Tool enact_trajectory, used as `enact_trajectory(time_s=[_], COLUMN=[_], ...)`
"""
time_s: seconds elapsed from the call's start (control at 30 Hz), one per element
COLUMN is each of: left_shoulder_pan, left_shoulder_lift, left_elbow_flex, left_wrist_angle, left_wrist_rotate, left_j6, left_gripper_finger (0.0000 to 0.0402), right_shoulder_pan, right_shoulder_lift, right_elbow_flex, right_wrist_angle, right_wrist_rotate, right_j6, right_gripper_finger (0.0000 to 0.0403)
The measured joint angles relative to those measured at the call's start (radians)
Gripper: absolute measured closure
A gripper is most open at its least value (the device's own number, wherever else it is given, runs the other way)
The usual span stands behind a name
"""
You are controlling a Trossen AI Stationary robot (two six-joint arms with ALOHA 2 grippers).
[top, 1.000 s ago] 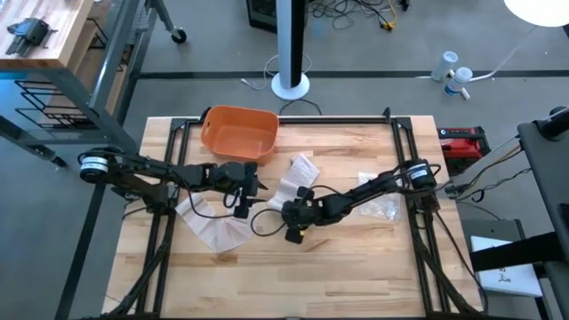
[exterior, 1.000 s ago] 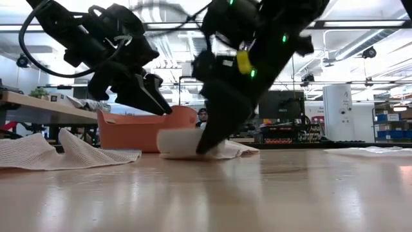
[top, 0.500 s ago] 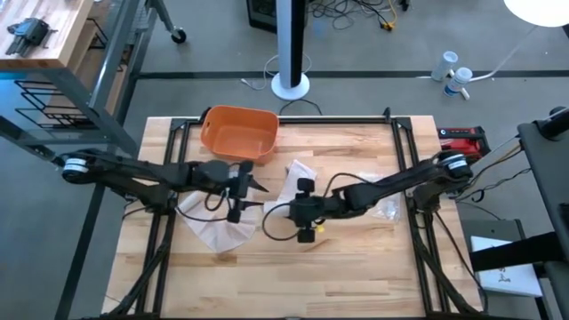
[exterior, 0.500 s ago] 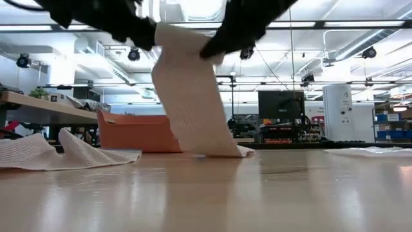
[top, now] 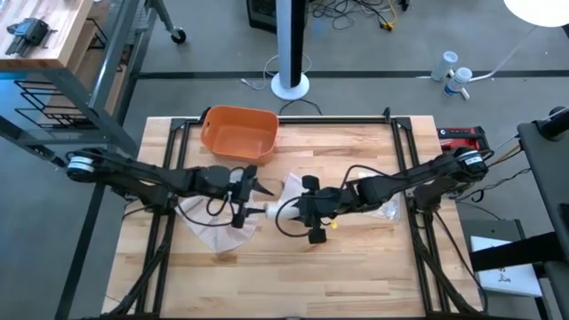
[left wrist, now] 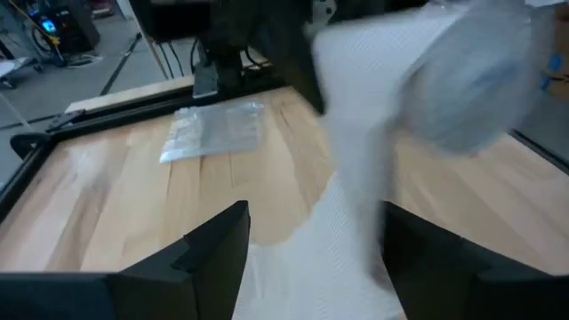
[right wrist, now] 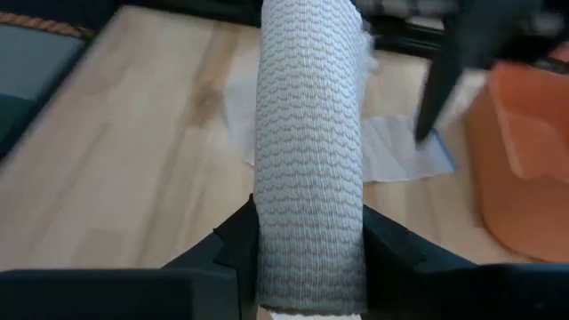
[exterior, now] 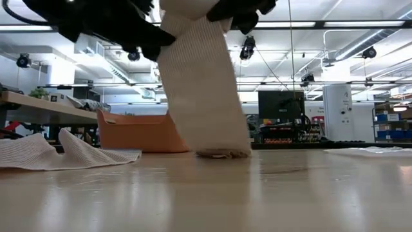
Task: Roll bandage
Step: Roll the right white bandage
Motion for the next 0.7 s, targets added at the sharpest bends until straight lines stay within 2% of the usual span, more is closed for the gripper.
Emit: enact_trajectory(time_s=[0.13, 0.37, 0.47, 0.63, 0.7], left_shoulder_pan=[0.000, 0.000, -0.003, -0.002, -0.003], left_shoulder_lift=[0.097, 0.213, 0.236, 0.229, 0.211], left_elbow_flex=[0.004, 0.067, 0.096, 0.152, 0.167], left_wrist_angle=[0.099, 0.144, 0.118, -0.085, -0.165], left_wrist_rotate=[0.008, 0.123, 0.137, 0.121, 0.072], left_j6=[-0.017, -0.071, -0.074, -0.029, -0.012], left_gripper_finger=[0.0168, 0.0178, 0.0228, 0.0376, 0.0386], right_shoulder_pan=[0.000, 0.000, 0.000, 0.000, 0.000], right_shoulder_lift=[0.000, 0.000, -0.002, -0.025, -0.037], right_elbow_flex=[0.006, 0.013, 0.015, 0.015, 0.018], right_wrist_angle=[-0.002, -0.005, -0.008, -0.031, -0.051], right_wrist_rotate=[-0.008, -0.007, -0.007, -0.010, -0.016], right_j6=[0.009, 0.030, 0.046, 0.057, 0.080], right_gripper_finger=[0.0283, 0.0289, 0.0287, 0.0291, 0.0292])
